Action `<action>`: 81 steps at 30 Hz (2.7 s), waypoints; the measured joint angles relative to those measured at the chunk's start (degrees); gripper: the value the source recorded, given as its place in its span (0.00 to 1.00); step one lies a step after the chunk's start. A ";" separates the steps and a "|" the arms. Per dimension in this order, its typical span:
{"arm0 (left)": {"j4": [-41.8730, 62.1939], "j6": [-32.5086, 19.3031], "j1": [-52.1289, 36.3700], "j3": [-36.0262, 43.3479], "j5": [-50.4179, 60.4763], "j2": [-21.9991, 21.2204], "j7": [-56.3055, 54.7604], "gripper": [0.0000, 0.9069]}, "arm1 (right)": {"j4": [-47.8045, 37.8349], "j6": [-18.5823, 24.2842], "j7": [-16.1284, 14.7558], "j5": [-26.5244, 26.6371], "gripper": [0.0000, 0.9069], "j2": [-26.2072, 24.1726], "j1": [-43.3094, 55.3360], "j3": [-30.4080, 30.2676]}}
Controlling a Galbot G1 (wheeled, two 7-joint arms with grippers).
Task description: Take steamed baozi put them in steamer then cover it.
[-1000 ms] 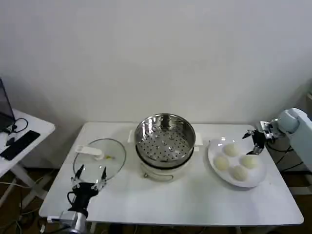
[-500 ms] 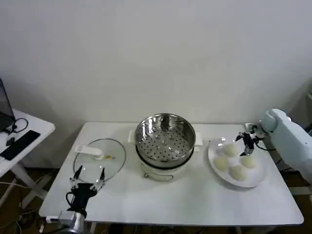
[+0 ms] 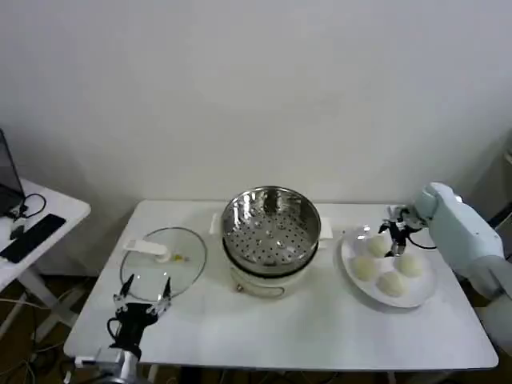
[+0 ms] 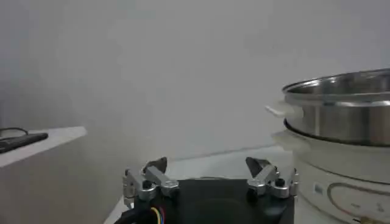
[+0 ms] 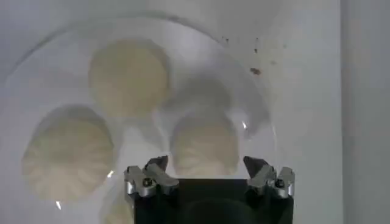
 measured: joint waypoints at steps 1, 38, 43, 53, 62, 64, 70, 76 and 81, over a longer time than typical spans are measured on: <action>0.03 -0.02 0.02 -0.01 -0.01 -0.02 0.00 1.00 | -0.21 0.00 0.04 -0.23 1.00 0.12 0.00 0.10; -0.56 -0.03 1.14 -0.64 -1.07 -0.34 -0.13 1.00 | -0.10 -0.44 0.74 -1.45 0.83 -0.03 -0.37 2.21; -0.81 -0.03 1.24 -0.74 -1.08 -0.36 -0.16 1.00 | 2.87 -0.32 0.14 -0.78 0.81 -1.43 0.35 0.67; -1.36 -0.05 1.69 -0.75 -0.86 -0.58 -0.16 1.00 | 15.18 0.59 -1.29 2.58 0.74 -6.28 4.62 -6.27; -1.87 -0.24 2.41 -1.00 -0.81 -0.74 -0.22 1.00 | 27.40 3.57 -2.43 5.21 0.72 -7.47 14.12 -15.08; -1.94 -0.29 2.54 -1.06 -0.80 -0.77 -0.22 1.00 | 29.75 4.01 -2.64 5.97 0.72 -7.20 16.65 -17.32; -2.13 -0.46 2.91 -1.09 -0.70 -0.91 -0.24 1.00 | 35.80 5.43 -3.03 7.17 0.72 -4.68 22.96 -23.10; -2.47 -0.72 3.40 -1.42 -0.72 -0.98 -0.28 1.00 | 39.11 6.98 -3.10 6.67 0.71 0.19 25.60 -26.98; -2.55 -0.99 3.86 -1.92 -0.96 -0.95 -0.32 1.00 | 40.22 8.48 -3.11 4.51 0.71 4.84 26.01 -29.11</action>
